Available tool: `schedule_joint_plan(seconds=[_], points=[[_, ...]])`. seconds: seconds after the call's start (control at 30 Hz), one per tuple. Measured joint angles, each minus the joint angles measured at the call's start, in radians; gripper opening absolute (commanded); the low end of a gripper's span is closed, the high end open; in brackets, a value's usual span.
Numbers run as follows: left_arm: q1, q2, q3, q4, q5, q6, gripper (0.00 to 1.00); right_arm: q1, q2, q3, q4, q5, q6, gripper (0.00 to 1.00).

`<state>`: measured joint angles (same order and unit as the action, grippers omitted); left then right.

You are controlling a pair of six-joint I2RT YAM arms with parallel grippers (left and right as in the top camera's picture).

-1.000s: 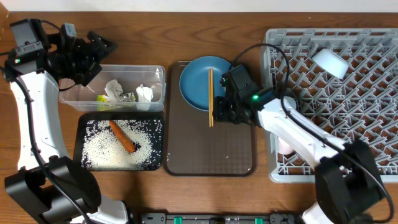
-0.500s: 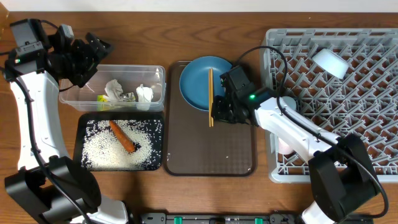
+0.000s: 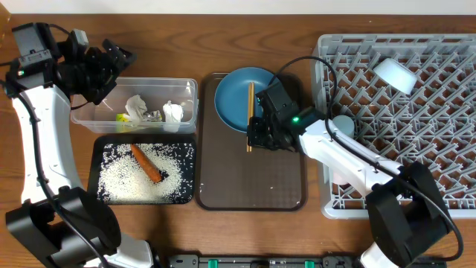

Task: Sort waste into correct bins and load items into the dishwasher rack
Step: 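Grasp one wooden chopstick with the right gripper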

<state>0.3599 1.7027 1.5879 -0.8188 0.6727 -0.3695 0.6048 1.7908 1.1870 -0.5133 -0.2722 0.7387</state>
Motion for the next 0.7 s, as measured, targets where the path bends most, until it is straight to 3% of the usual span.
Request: schedule_joint_plan(seconds=[0.7], points=[[0.0,0.0,0.0,0.0,0.0,0.0,0.96,0.026,0.0,0.0,-0.012,0.026,0.04,0.19]])
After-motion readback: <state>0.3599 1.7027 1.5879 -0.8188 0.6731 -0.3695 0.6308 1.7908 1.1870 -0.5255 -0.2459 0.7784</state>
